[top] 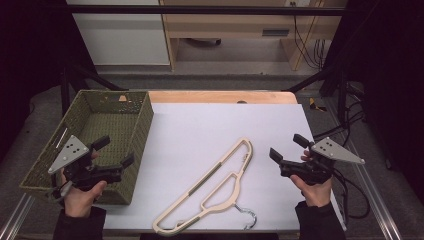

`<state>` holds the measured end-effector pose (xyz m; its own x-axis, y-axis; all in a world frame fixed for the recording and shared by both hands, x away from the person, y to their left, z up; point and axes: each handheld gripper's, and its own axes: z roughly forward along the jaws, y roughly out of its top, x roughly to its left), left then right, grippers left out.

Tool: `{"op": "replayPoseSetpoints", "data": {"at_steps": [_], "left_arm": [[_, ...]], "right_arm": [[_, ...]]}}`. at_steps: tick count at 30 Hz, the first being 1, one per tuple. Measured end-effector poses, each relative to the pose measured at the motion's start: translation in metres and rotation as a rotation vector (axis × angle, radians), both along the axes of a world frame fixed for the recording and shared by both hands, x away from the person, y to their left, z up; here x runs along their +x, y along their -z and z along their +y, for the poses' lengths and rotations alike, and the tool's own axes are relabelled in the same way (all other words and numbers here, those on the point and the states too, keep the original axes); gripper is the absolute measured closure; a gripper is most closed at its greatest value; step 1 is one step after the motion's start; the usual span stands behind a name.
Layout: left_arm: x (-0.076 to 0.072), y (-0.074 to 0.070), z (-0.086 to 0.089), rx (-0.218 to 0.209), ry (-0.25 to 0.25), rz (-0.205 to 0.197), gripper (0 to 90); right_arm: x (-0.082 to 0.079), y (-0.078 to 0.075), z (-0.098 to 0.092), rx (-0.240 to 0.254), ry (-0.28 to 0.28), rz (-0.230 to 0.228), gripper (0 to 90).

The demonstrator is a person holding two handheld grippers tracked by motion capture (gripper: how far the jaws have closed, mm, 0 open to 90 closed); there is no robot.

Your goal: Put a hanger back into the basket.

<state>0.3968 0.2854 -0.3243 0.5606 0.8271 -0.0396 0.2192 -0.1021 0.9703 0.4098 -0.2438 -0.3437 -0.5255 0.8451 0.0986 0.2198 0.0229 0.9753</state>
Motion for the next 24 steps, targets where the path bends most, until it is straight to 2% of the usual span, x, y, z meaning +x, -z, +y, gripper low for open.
{"op": "replayPoseSetpoints", "data": {"at_steps": [6, 9, 15, 17, 24], "left_arm": [[0.000, 0.002, 0.000, 0.012, 0.000, 0.003, 3.5], [0.000, 0.002, 0.000, 0.015, -0.002, 0.004, 3.5], [0.001, 0.005, -0.001, 0.023, -0.006, 0.013, 3.5], [0.001, 0.006, -0.001, 0.028, -0.005, 0.015, 3.5], [0.001, 0.008, -0.001, 0.027, -0.006, 0.017, 3.4]], "right_arm": [[-0.002, 0.003, 0.005, -0.026, -0.012, 0.014, 9.4], [-0.002, 0.006, 0.012, -0.033, -0.033, 0.035, 10.2], [-0.006, 0.017, 0.032, -0.077, -0.091, 0.089, 12.5], [-0.007, 0.019, 0.036, -0.099, -0.103, 0.101, 12.6], [-0.012, 0.030, 0.049, -0.125, -0.134, 0.140, 14.5]]}}
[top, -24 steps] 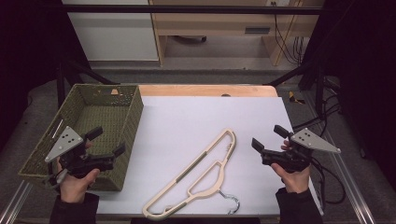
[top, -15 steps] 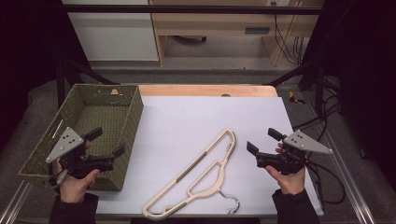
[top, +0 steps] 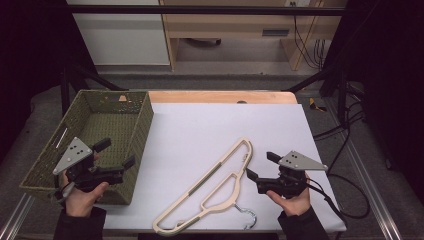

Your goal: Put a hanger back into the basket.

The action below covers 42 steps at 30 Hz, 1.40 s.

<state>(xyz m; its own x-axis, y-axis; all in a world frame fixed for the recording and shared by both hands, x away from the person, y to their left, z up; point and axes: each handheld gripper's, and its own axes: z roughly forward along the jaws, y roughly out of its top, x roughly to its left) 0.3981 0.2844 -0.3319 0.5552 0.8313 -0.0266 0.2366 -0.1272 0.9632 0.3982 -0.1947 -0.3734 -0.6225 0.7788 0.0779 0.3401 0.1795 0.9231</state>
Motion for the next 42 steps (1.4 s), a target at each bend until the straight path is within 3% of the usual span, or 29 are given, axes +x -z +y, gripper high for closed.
{"op": "replayPoseSetpoints", "data": {"at_steps": [14, 18, 25, 31, 36, 42], "left_arm": [[0.000, 0.003, -0.001, 0.016, -0.010, 0.000, 3.4], [0.000, 0.003, -0.003, 0.021, -0.009, 0.001, 3.4], [-0.001, 0.004, -0.005, 0.032, -0.006, 0.003, 3.4], [0.000, 0.004, -0.007, 0.028, -0.005, 0.005, 3.4], [0.000, 0.005, -0.008, 0.032, -0.002, 0.004, 3.4], [0.000, 0.006, -0.010, 0.037, 0.002, 0.006, 3.5]], "right_arm": [[-0.015, 0.021, 0.021, -0.072, -0.078, 0.086, 23.8], [-0.018, 0.031, 0.028, -0.113, -0.098, 0.116, 28.6], [-0.022, 0.051, 0.033, -0.176, -0.116, 0.182, 41.3], [-0.023, 0.068, 0.035, -0.189, -0.126, 0.236, 48.2], [-0.024, 0.080, 0.039, -0.222, -0.153, 0.283, 59.9], [-0.024, 0.090, 0.038, -0.220, -0.165, 0.314, 71.0]]}}
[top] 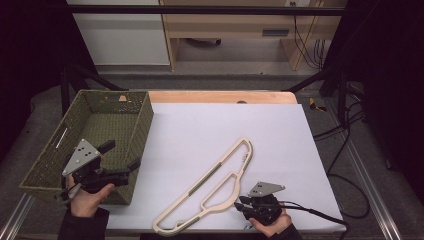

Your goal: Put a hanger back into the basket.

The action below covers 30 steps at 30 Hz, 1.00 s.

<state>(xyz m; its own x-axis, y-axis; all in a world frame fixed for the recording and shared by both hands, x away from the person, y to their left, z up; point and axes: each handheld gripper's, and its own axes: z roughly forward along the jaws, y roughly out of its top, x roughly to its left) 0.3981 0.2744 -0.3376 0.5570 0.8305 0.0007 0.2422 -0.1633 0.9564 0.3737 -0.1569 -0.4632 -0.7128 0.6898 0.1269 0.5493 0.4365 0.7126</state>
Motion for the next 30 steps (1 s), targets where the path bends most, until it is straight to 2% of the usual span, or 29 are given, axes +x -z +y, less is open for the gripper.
{"op": "replayPoseSetpoints", "data": {"at_steps": [7, 21, 25, 28, 29, 30], "left_arm": [[0.001, 0.002, -0.004, 0.013, 0.010, 0.008, 3.5], [0.000, 0.005, -0.014, 0.025, 0.033, 0.012, 3.9], [-0.002, 0.008, -0.027, 0.046, 0.061, 0.019, 3.9], [-0.003, 0.009, -0.034, 0.045, 0.080, 0.027, 4.2], [-0.005, 0.010, -0.041, 0.038, 0.113, 0.038, 4.5], [-0.006, 0.011, -0.046, 0.046, 0.124, 0.040, 4.7]], "right_arm": [[0.000, 0.008, 0.001, -0.016, 0.011, 0.032, 80.8], [0.003, 0.011, -0.002, 0.026, -0.001, 0.057, 88.4], [0.002, 0.007, -0.004, 0.050, 0.002, 0.060, 88.5], [0.002, 0.004, -0.006, 0.058, -0.005, 0.049, 88.7], [0.002, 0.002, -0.006, 0.059, 0.000, 0.051, 88.7], [0.002, 0.001, -0.006, 0.070, 0.001, 0.053, 88.7]]}}
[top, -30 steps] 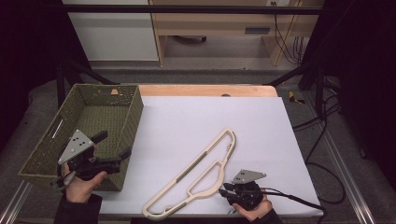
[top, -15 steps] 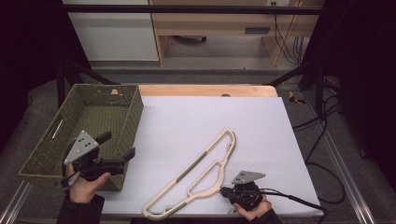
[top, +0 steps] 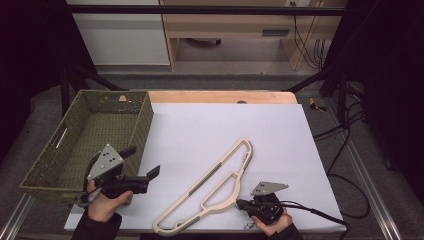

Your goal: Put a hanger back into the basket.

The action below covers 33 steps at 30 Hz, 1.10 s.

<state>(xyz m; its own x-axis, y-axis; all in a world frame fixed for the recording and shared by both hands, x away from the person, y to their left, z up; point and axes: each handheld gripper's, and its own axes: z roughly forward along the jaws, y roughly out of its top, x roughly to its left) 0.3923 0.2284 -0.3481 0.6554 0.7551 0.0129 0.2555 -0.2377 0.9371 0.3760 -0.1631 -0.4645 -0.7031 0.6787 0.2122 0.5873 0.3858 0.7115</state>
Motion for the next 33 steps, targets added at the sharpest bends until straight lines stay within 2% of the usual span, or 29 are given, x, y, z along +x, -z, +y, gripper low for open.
{"op": "replayPoseSetpoints", "data": {"at_steps": [7, 8, 9, 12, 15, 22, 29, 30, 31, 33], "left_arm": [[-0.007, 0.011, -0.039, 0.050, 0.098, 0.048, 5.7], [-0.007, 0.011, -0.039, 0.050, 0.098, 0.048, 5.8], [-0.009, 0.016, -0.051, 0.059, 0.123, 0.062, 6.0], [-0.011, 0.025, -0.069, 0.074, 0.161, 0.088, 6.8], [-0.012, 0.036, -0.086, 0.112, 0.192, 0.112, 7.2], [-0.011, 0.058, -0.115, 0.168, 0.247, 0.182, 8.7], [-0.012, 0.070, -0.143, 0.244, 0.305, 0.211, 17.9], [-0.012, 0.070, -0.143, 0.244, 0.305, 0.211, 19.8], [-0.013, 0.073, -0.150, 0.275, 0.327, 0.219, 21.7], [-0.013, 0.077, -0.156, 0.302, 0.337, 0.223, 25.3]], "right_arm": [[0.003, -0.006, -0.002, 0.005, -0.009, 0.009, 88.9], [0.003, -0.006, -0.002, 0.005, -0.009, 0.009, 88.9], [0.003, -0.008, -0.003, 0.007, -0.002, 0.014, 88.9], [0.004, -0.010, -0.004, -0.001, -0.016, 0.014, 88.9], [0.005, -0.012, -0.004, -0.009, -0.022, 0.016, 88.9], [0.005, -0.015, -0.004, -0.018, -0.030, 0.013, 89.0], [0.005, -0.020, -0.002, -0.033, -0.035, 0.007, 89.0], [0.005, -0.020, -0.002, -0.033, -0.035, 0.007, 89.0], [0.005, -0.021, -0.002, -0.037, -0.037, 0.001, 89.0], [0.005, -0.023, -0.002, -0.042, -0.036, -0.001, 89.0]]}}
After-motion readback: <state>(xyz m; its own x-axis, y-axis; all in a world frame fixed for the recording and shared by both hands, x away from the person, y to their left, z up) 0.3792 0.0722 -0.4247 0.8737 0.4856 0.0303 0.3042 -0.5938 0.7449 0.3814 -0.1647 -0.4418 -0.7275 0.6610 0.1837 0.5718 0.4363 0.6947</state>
